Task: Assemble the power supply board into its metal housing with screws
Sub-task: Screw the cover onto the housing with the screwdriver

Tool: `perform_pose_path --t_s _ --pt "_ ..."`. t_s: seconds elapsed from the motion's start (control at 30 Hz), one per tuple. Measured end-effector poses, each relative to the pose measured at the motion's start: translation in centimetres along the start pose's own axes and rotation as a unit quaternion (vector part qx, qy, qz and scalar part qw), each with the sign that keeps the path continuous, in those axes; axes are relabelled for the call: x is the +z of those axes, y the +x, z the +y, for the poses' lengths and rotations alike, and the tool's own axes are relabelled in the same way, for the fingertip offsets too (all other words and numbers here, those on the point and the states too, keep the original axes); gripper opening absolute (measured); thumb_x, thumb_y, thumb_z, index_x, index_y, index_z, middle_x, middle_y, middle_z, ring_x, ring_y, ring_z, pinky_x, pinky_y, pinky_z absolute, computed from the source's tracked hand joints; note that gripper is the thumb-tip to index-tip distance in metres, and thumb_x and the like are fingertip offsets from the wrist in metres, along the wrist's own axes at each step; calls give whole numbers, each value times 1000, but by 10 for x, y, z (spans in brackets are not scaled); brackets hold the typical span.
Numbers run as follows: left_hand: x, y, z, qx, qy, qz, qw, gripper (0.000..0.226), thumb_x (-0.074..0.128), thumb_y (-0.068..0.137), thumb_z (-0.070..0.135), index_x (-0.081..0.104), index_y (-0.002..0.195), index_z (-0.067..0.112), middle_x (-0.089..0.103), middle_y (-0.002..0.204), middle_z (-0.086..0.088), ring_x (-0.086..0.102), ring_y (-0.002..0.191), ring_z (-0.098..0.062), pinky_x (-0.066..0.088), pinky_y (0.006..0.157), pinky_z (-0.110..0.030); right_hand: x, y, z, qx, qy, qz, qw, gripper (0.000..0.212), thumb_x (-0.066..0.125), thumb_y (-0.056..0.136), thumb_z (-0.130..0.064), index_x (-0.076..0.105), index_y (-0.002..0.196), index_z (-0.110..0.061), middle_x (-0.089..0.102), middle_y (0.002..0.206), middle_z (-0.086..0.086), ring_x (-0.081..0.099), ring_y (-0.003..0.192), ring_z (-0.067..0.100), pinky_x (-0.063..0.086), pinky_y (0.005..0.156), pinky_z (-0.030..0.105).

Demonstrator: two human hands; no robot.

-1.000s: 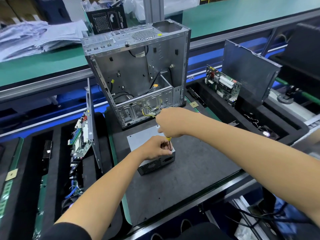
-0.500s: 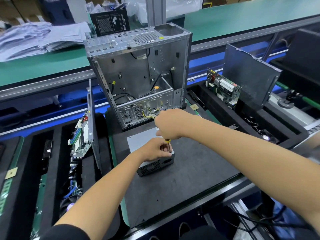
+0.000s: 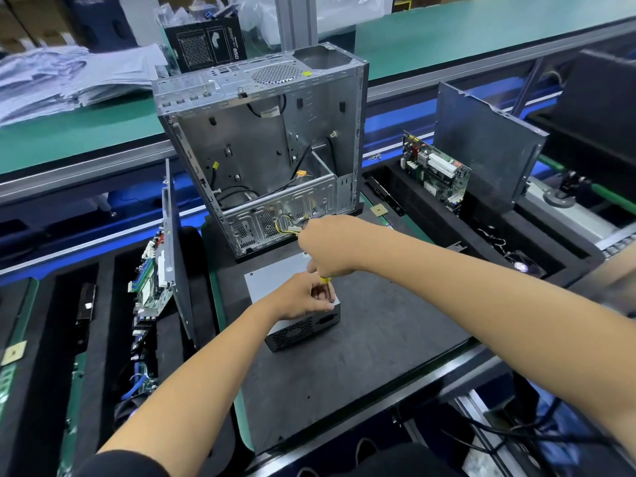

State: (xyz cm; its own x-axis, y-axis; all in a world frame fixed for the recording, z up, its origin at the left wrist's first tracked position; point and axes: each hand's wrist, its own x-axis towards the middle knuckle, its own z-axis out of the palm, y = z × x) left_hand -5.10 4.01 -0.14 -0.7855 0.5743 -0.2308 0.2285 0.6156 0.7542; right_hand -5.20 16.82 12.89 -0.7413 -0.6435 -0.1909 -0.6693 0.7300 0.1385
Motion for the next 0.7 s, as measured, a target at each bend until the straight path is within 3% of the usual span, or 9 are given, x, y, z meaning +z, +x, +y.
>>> perform_pose_path --t_s 0.1,0.2,0.3,0.37,0.43,0.53,0.63,0.7 --pt "0 1 0 8 8 1 1000 8 71 83 6 65 88 3 52 65 11 47 55 4 39 61 -8 1 -1 3 17 -25 -3 1000 35 44 98 -37 44 74 -12 43 72 2 44 61 22 30 50 28" --pt "0 1 -2 3 17 2 1000 8 71 83 10 65 86 5 54 68 7 46 59 0 43 64 -17 3 -4 3 14 -9 -43 999 29 41 99 -39 49 93 -11 49 91 6 47 69 23 34 56 31" --pt "1 0 -2 1 5 3 1000 7 71 82 9 66 86 8 53 65 9 46 56 2 42 63 -15 -1 -7 4 -11 55 -98 994 20 49 93 -23 39 103 -9 39 106 8 49 67 23 34 55 33" --pt "1 1 -2 0 1 4 1000 6 71 82 7 66 85 9 51 61 12 46 53 3 40 61 -13 -4 -7 3 -25 37 -94 995 15 52 88 -12 47 100 -5 44 102 8 53 70 24 36 54 32" --pt "1 1 -2 3 -5 6 1000 9 71 81 6 64 80 12 50 58 14 44 52 3 38 59 -11 -4 -5 3 -12 6 -58 998 3 54 84 -7 52 85 -8 50 85 7 51 67 23 34 48 29" --pt "2 1 -2 5 1 8 1000 7 71 81 6 64 82 5 51 60 10 44 53 2 38 59 -12 -4 -2 4 1 -21 -63 998 26 50 91 -14 42 67 -14 41 67 2 45 63 22 32 49 29" --pt "2 2 -1 8 5 9 1000 10 72 82 8 64 85 1 53 65 6 44 56 1 39 61 -14 -4 -1 5 14 -39 -89 995 23 44 97 -21 50 77 -12 48 74 4 43 59 20 34 51 31" --pt "2 1 -1 8 9 7 1000 10 72 82 8 65 85 1 52 65 7 45 55 2 39 61 -12 -3 -3 4 20 -18 -102 994 19 41 99 -24 50 88 -11 53 87 7 50 68 23 39 60 33"
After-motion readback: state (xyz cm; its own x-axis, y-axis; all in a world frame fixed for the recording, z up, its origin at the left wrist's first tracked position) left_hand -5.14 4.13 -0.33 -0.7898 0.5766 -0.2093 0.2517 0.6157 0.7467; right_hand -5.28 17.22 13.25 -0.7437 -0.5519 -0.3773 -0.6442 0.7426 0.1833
